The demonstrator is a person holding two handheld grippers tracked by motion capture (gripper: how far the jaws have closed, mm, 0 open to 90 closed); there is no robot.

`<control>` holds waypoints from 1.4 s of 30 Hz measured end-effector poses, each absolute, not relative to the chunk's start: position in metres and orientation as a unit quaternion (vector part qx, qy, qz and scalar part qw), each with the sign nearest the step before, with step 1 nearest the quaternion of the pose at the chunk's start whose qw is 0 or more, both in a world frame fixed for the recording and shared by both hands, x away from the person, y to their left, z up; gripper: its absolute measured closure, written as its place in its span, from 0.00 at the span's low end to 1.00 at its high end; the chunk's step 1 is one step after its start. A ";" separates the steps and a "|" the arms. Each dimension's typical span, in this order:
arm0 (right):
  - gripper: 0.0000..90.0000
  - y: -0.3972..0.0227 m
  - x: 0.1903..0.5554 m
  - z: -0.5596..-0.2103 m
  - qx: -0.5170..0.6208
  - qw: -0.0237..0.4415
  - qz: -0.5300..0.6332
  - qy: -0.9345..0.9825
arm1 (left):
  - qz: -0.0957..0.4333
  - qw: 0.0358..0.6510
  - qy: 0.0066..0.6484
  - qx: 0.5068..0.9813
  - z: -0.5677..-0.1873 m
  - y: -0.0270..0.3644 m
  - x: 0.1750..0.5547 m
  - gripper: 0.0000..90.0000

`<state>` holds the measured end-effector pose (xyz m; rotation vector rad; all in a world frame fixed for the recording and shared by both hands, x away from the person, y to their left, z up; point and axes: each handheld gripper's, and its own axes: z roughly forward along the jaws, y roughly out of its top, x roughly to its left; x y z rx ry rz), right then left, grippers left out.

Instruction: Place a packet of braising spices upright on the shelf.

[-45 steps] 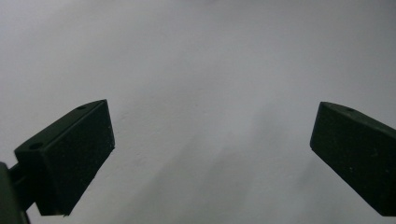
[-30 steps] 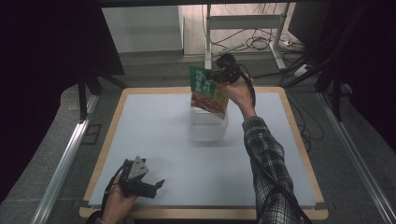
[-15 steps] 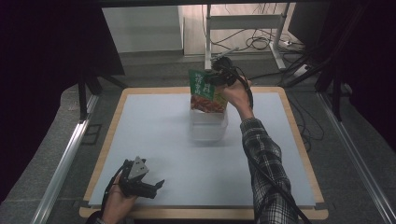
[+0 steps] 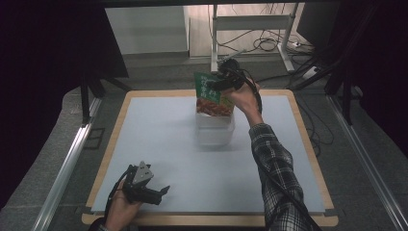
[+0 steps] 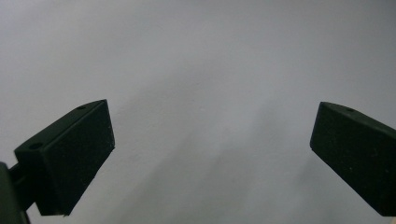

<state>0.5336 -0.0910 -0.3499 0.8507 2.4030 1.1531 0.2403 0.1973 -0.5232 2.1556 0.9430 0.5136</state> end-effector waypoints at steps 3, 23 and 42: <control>0.38 -0.092 0.533 -0.349 0.298 0.171 0.408 0.846 | 0.191 0.367 0.362 0.835 -0.523 0.198 0.240 0.00; 0.11 -0.102 0.521 -0.341 0.283 0.176 0.422 0.843 | 0.168 0.379 0.380 0.826 -0.524 0.201 0.242 0.00; 0.02 -0.125 0.501 -0.338 0.284 0.174 0.444 0.832 | 0.167 0.362 0.372 0.838 -0.527 0.197 0.242 0.00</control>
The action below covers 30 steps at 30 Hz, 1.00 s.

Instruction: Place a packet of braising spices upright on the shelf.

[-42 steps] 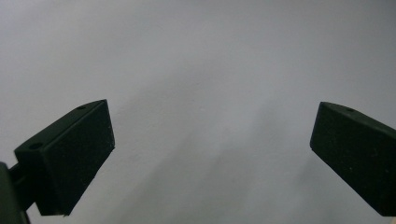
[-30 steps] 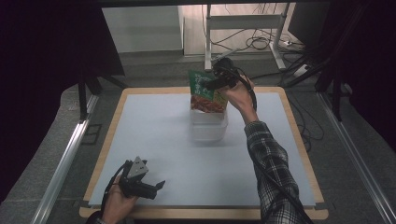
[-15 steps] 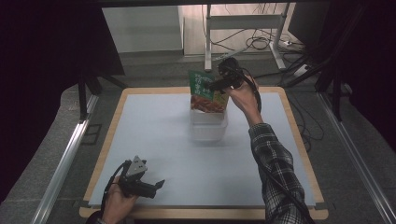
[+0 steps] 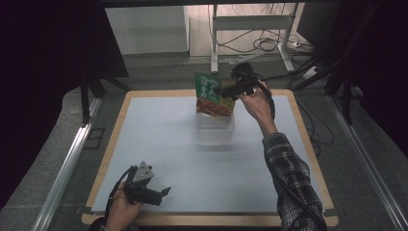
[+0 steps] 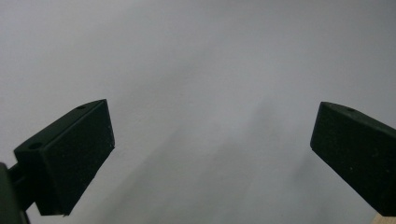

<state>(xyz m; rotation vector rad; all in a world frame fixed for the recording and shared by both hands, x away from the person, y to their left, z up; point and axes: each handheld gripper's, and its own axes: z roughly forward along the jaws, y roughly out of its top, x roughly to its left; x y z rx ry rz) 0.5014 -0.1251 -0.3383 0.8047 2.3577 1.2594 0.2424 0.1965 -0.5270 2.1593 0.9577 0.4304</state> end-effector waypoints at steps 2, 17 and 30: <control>0.02 -0.128 0.499 -0.339 0.282 0.177 0.446 0.830 | 0.168 0.361 0.371 0.839 -0.527 0.195 0.242 0.00; 0.01 -0.145 0.481 -0.345 0.280 0.185 0.453 0.826 | 0.168 0.360 0.371 0.839 -0.526 0.195 0.242 0.00; 0.00 -0.153 0.468 -0.356 0.280 0.180 0.450 0.828 | 0.170 0.365 0.371 0.837 -0.526 0.196 0.242 0.00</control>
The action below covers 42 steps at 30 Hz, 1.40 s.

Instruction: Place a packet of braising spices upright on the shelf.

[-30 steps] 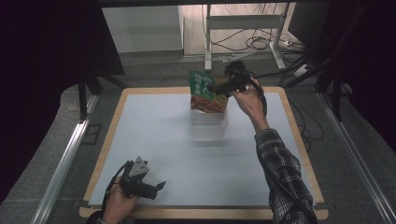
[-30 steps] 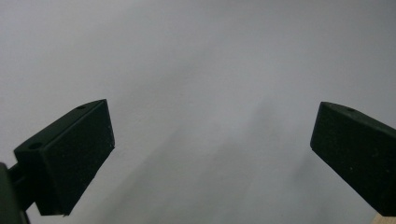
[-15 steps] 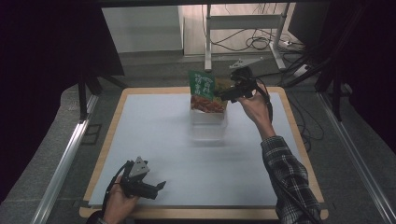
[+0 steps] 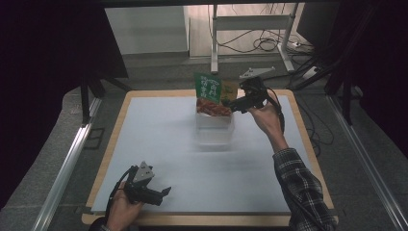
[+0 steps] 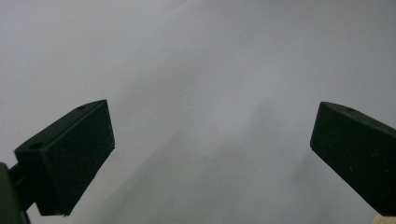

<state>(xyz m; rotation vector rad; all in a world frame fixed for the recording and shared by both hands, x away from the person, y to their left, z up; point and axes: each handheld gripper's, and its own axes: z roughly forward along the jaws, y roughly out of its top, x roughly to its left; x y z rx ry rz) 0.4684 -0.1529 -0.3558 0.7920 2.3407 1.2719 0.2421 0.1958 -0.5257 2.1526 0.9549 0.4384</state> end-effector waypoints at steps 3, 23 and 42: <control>0.00 -0.155 0.466 -0.359 0.282 0.179 0.452 0.827 | 0.173 0.366 0.371 0.836 -0.525 0.196 0.242 0.00; 0.00 -0.170 0.448 -0.376 0.294 0.165 0.460 0.821 | 0.174 0.365 0.370 0.836 -0.526 0.195 0.242 0.00; 0.00 -0.183 0.417 -0.384 0.298 0.161 0.470 0.815 | 0.174 0.364 0.370 0.837 -0.526 0.194 0.242 0.00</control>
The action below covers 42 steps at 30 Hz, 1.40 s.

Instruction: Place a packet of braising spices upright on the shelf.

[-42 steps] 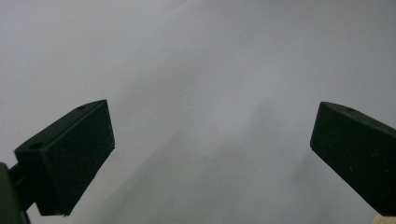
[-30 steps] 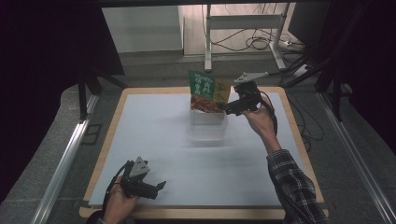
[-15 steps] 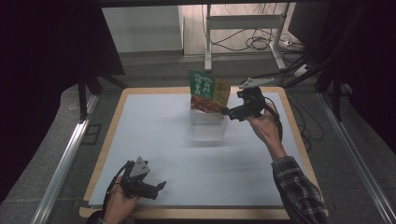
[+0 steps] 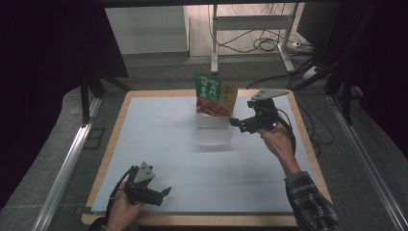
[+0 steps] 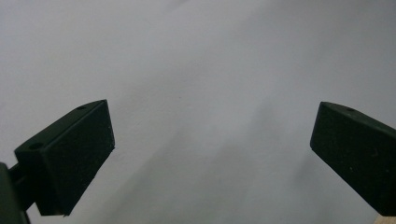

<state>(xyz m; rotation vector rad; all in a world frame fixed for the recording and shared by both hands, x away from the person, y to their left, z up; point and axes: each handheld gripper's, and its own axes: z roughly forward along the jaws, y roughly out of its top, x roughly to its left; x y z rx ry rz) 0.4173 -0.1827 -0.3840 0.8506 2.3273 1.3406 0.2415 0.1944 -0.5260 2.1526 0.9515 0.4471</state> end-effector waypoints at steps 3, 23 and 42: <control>0.00 -0.185 0.413 -0.388 0.296 0.159 0.467 0.818 | 0.175 0.365 0.370 0.836 -0.526 0.195 0.241 0.00; 0.00 -0.207 0.381 -0.413 0.310 0.172 0.465 0.811 | 0.176 0.362 0.372 0.837 -0.526 0.196 0.241 0.00; 0.00 -0.222 0.349 -0.422 0.316 0.201 0.435 0.819 | 0.178 0.373 0.383 0.827 -0.524 0.200 0.241 0.00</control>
